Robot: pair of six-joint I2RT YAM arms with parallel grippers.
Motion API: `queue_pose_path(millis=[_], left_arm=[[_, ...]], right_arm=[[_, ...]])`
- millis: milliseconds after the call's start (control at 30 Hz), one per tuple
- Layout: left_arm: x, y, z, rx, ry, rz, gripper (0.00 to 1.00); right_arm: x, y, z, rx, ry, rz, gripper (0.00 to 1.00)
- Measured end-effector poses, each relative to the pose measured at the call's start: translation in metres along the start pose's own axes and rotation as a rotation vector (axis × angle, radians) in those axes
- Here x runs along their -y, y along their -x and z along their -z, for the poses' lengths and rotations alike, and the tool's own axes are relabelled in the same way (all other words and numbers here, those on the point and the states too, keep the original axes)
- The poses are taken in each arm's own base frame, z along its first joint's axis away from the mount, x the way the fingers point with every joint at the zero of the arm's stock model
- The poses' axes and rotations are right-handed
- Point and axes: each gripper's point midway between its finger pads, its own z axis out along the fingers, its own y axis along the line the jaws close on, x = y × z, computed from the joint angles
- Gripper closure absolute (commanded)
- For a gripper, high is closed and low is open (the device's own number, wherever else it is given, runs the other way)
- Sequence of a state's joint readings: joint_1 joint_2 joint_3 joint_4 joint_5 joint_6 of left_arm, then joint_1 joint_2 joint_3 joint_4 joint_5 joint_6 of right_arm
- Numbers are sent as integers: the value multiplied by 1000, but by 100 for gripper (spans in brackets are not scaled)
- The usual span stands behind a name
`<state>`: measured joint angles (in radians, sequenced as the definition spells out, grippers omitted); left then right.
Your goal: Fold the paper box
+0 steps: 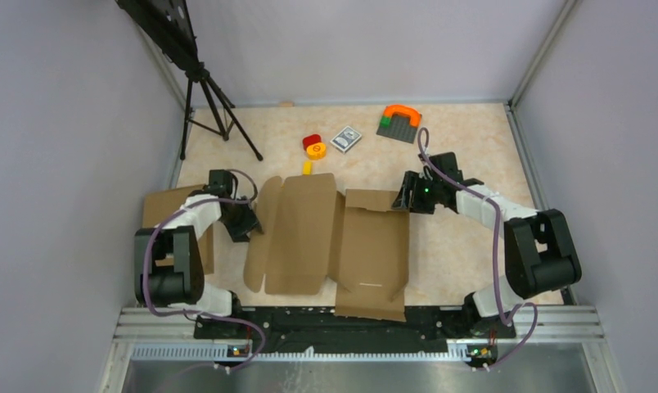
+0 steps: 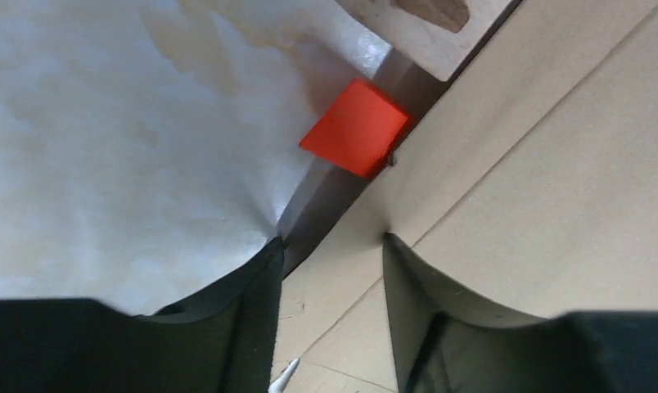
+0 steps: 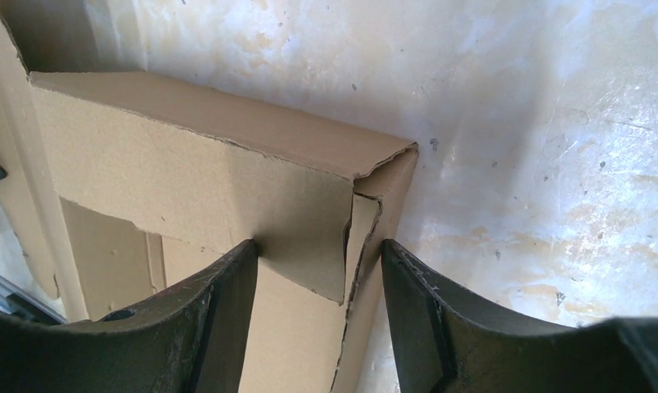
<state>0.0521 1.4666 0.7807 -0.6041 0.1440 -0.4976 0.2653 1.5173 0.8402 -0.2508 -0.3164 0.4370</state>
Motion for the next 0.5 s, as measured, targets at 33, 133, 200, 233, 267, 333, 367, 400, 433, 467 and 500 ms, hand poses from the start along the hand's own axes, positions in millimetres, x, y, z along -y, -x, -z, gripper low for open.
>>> queue_pose_path(millis=[33,133,200,233,267,333,367,400,433,467,500], left_arm=[[3,0,-1,-5,-17,-4,70],[14,-2,-5,-34,-91,-26,77],[22,-4,-6,-45,-142,-46,78],[25,-4,-6,-47,-161,-54,78],[27,-5,-5,-48,-174,-58,78],[29,-5,-3,-43,-192,-66,78],[31,-5,-1,-39,-201,-69,78],[33,-4,2,-32,-211,-74,78],[35,-3,5,-22,-224,-78,78],[38,-2,9,-13,-236,-82,78],[40,-2,12,-5,-249,-85,78]], right_arm=[[0,0,0,0,0,0,44],[1,0,-1,-1,-1,3,43],[1,0,-1,-2,-2,8,43],[1,1,-1,-2,-3,9,42],[1,2,-2,0,-3,11,42],[1,3,-2,3,-6,16,42],[1,3,-2,4,-7,17,42],[1,4,-2,4,-8,18,43],[2,3,-2,3,-9,17,44],[2,3,-3,2,-11,17,46],[3,3,-3,2,-12,17,48]])
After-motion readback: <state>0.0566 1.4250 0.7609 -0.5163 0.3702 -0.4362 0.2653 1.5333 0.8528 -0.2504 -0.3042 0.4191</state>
